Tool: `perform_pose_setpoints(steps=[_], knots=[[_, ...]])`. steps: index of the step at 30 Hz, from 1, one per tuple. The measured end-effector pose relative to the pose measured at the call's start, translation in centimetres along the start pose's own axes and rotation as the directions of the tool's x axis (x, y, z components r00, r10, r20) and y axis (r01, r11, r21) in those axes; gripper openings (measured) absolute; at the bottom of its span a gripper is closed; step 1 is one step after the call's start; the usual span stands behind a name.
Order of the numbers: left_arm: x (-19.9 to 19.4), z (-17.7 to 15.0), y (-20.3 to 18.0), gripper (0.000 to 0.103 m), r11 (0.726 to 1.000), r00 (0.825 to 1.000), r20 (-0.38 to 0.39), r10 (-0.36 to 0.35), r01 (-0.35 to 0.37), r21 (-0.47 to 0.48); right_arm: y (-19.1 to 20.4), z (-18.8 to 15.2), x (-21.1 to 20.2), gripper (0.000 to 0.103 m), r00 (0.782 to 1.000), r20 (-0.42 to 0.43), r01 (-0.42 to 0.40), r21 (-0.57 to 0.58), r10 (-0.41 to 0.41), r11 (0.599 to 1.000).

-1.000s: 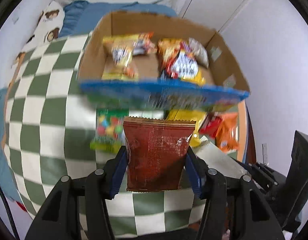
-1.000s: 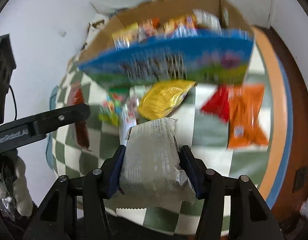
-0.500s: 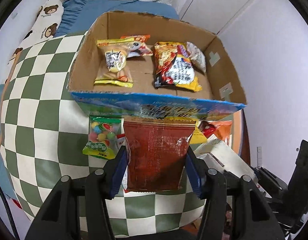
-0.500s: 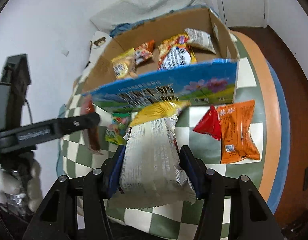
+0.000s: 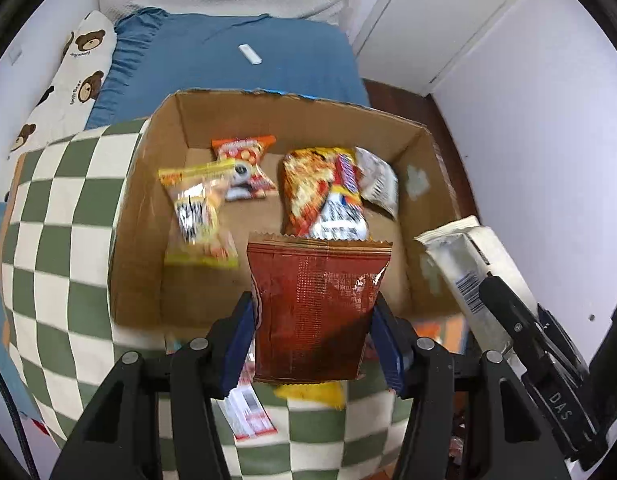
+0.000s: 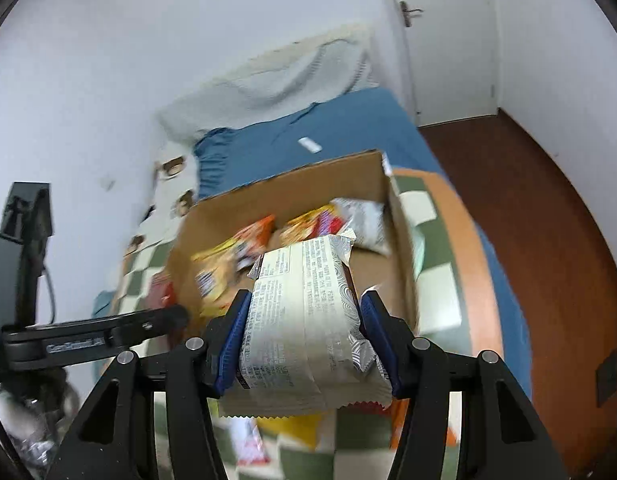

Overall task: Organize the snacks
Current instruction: 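Carry both packs into the box and open both grippers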

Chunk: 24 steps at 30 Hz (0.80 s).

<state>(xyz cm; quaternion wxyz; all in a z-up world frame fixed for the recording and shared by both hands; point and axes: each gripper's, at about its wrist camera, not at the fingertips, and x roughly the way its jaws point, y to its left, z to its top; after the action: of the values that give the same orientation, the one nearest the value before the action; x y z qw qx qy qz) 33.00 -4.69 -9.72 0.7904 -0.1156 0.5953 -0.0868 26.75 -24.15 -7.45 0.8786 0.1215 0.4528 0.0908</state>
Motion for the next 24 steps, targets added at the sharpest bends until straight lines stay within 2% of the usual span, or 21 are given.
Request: perform_pose_setpoints(steps=[3, 6, 7, 8, 9, 10, 12, 13, 18, 24], knots=[[2.6, 2.7, 0.2, 0.053, 0.999, 0.999, -0.027, 0.046, -0.046, -0.001, -0.8, 1.7, 3.1, 0.058, 0.997, -0.006, 0.071, -0.005, -0.071, 0.997], [5.8, 4.6, 1.2, 0.054, 0.998, 0.995, -0.090, 0.045, -0.048, -0.038, -1.9, 2.8, 6.7, 0.061, 0.992, -0.064, 0.111, 0.014, -0.110, 0.994], [7.3, 5.0, 1.7, 0.054, 0.997, 0.991, -0.129, 0.046, -0.053, -0.052, -2.2, 2.9, 8.0, 0.068, 0.988, -0.099, 0.121, 0.015, -0.119, 0.993], [8.2, 5.2, 1.9, 0.054, 0.996, 0.986, -0.156, 0.053, -0.062, -0.059, -2.7, 3.0, 9.8, 0.085, 0.979, -0.163, 0.126, 0.025, -0.120, 0.992], [9.1, 5.3, 2.1, 0.057, 0.996, 0.982, -0.179, 0.057, -0.069, -0.062, -2.8, 2.9, 10.6, 0.092, 0.976, -0.187, 0.121, 0.031, -0.113, 0.992], [9.7, 5.3, 2.3, 0.060, 0.996, 0.980, -0.192, 0.058, -0.071, -0.060, -2.8, 2.9, 10.9, 0.093, 0.975, -0.191, 0.122, 0.025, -0.115, 0.992], [10.3, 5.1, 2.5, 0.088, 0.996, 0.981, -0.181, 0.073, -0.082, -0.042, -2.2, 2.9, 11.5, 0.097, 0.969, -0.203, 0.143, -0.017, -0.143, 0.990], [10.5, 5.0, 2.6, 0.092, 0.996, 0.981, -0.178, 0.079, -0.087, -0.036, -1.9, 2.8, 11.7, 0.098, 0.967, -0.209, 0.142, -0.031, -0.145, 0.989], [11.0, 4.5, 2.9, 0.093, 0.995, 0.979, -0.185, 0.088, -0.096, -0.035, -1.4, 3.0, 12.7, 0.100, 0.957, -0.237, 0.158, -0.060, -0.167, 0.986], [9.4, 3.2, 3.2, 0.093, 0.992, 0.983, -0.136, 0.125, -0.128, -0.011, -0.9, 3.0, 12.9, 0.100, 0.944, -0.276, 0.164, -0.086, -0.182, 0.983]])
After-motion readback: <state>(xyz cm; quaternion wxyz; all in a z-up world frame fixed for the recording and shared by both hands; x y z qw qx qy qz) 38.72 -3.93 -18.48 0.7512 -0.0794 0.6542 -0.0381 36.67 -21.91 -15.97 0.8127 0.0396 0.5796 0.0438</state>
